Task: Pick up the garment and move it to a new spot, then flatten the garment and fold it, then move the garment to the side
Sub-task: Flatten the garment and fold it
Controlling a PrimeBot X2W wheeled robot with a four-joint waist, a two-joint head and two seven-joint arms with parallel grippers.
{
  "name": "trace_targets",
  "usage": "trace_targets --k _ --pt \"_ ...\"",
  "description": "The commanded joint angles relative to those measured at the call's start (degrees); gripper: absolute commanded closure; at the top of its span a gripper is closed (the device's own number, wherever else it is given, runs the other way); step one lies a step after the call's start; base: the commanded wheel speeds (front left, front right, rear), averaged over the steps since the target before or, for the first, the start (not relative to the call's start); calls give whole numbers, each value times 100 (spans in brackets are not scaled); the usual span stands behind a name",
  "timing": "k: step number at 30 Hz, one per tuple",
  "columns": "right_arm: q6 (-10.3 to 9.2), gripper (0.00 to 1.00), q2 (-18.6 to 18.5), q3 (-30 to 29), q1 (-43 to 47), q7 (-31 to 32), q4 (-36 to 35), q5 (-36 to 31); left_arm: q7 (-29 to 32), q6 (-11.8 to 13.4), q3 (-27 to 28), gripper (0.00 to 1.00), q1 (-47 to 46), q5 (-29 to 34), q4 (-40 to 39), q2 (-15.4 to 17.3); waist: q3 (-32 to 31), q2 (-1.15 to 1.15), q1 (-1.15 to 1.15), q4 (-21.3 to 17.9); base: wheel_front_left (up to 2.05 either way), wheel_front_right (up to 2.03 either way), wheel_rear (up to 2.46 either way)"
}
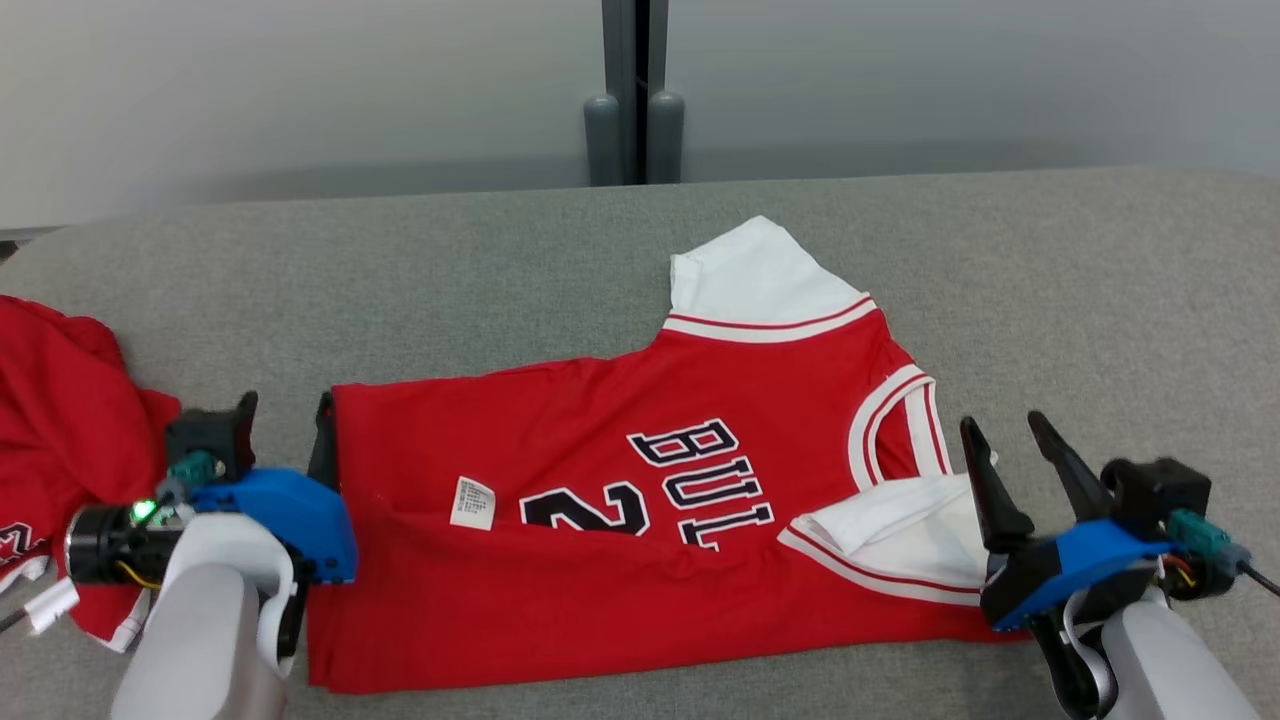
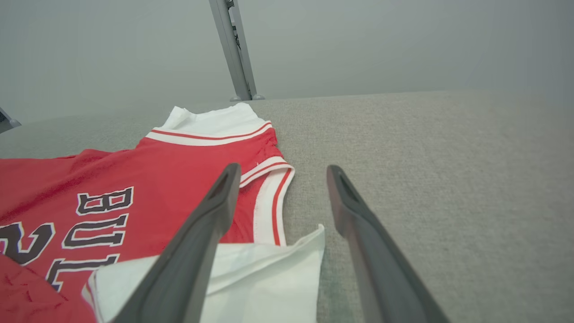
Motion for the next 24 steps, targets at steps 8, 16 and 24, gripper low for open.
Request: trace_targets --k 8,16,24 --pt "-2 0 -56 333 -1014 135 -173 93 886 -188 -175 0 -1018 -11 198 388 746 -1 -1 -196 0 0 0" --pt "-2 0 -184 599 -1530 234 -148 208 1160 -257 -369 0 -1278 -92 596 393 1071 -1 -1 -263 0 0 0" --pt "-2 0 -368 752 -2160 562 -22 119 1462 -271 -484 0 -1240 -270 945 185 1255 -1 -1 -100 0 0 0"
